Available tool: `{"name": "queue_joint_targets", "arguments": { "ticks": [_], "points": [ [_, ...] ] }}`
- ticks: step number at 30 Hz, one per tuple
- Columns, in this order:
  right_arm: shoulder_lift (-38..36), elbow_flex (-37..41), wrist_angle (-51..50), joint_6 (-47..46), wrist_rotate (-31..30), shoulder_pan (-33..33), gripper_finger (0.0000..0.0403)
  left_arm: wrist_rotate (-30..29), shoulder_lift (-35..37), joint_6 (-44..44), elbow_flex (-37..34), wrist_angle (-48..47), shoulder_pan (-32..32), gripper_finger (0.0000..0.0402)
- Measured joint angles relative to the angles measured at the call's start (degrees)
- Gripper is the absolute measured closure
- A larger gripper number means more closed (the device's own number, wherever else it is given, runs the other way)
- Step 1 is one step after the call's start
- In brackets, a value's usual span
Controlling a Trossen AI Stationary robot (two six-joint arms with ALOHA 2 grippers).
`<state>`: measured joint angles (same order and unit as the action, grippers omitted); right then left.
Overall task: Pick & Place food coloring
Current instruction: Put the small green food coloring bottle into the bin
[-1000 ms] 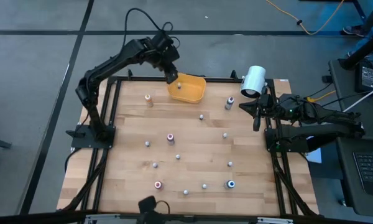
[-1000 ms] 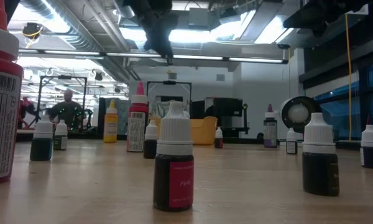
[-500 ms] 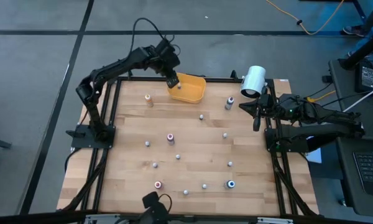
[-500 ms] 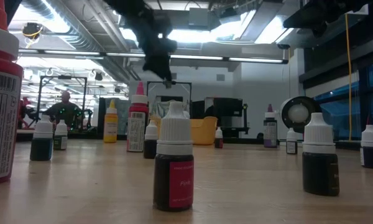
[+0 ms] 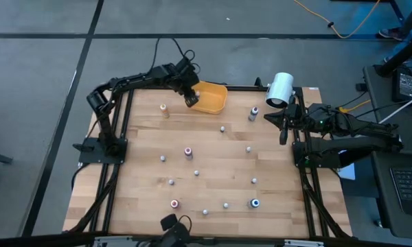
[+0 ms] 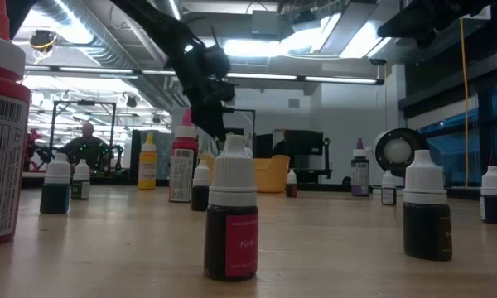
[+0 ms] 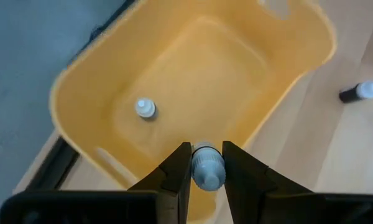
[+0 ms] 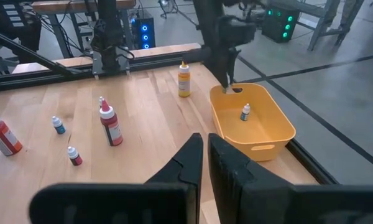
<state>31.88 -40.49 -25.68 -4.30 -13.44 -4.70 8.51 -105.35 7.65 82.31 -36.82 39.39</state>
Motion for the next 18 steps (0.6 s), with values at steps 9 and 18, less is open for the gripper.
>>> {"name": "queue_joint_targets", "arguments": {
  "ticks": [9,18],
  "points": [
    [0.0,0.0,-0.01,-1.48,0.06,-0.01,0.0373,-1.9,-5.96,1.95,4.45,-2.35,0.19,0.0327],
    [0.0,-0.01,-0.14,-0.9,0.01,-0.01,0.0373,-3.18,-10.25,1.67,4.58,-2.31,0.22,0.0327]
  ]
}}
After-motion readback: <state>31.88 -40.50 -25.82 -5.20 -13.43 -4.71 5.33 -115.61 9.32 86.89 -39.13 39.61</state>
